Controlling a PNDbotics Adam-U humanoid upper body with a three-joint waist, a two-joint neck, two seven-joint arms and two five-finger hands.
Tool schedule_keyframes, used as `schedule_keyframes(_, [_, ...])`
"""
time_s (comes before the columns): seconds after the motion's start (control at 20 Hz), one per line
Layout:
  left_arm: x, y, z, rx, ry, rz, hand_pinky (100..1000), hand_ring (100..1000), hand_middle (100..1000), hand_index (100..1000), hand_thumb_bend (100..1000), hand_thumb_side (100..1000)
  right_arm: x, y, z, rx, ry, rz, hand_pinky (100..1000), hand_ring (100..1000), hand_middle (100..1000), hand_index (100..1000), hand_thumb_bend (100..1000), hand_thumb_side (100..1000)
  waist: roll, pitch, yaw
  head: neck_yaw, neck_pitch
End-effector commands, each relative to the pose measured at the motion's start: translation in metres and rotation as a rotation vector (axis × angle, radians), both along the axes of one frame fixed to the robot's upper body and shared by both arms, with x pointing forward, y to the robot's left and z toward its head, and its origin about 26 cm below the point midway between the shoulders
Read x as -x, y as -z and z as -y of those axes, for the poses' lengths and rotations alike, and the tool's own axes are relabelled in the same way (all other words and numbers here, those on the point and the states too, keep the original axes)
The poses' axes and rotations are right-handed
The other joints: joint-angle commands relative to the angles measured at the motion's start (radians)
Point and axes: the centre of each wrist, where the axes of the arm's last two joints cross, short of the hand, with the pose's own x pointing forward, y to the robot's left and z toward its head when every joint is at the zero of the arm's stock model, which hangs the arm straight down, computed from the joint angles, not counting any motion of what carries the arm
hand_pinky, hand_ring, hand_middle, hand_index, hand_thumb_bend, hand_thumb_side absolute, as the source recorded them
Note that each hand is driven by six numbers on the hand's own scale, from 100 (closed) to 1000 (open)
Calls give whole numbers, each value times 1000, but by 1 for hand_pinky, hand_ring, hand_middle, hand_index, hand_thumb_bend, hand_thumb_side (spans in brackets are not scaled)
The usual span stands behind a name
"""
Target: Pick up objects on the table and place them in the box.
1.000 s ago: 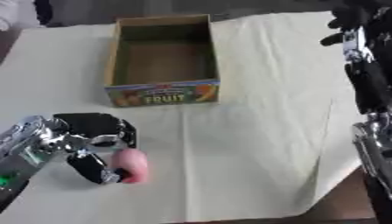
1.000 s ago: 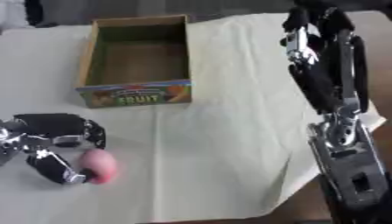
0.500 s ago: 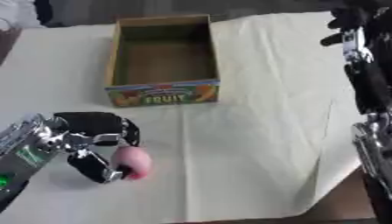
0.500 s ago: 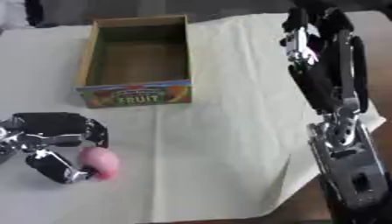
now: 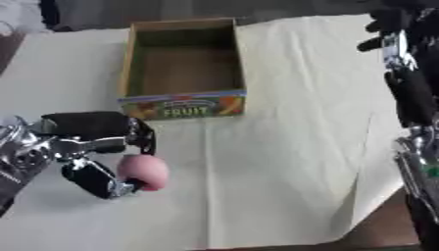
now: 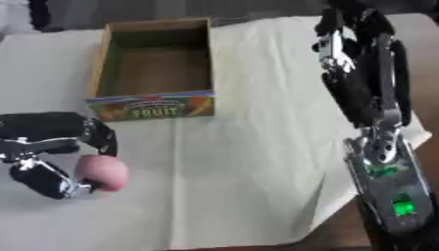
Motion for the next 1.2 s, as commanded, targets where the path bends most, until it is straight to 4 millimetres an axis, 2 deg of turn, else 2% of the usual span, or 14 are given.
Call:
schedule_keyframes(0.05, [6,-19,-7,22,-6,44,716,754,656,555,121,134,3,-7,1,11,-6,28,541,793,523,773,139,624,-1,-19,-1,-1,-12])
schedule_keyframes(0.2, [10,-29,-9,69,-7,75,715,750,649,552,104,131,3,-8,1,12,-5,28,541,793,523,773,139,624,0,-18,-2,-2,-16])
schedule_keyframes(0.6, [16,-74,-23,213,-49,243,717,749,637,538,100,127,3,-8,1,15,-8,32,541,793,523,774,140,624,3,-17,-10,0,-24])
schedule_keyframes(1.2, [-37,-100,-40,330,-183,305,710,741,642,503,100,142,2,-11,-2,28,-24,39,541,793,522,774,143,626,13,-10,-35,28,-37])
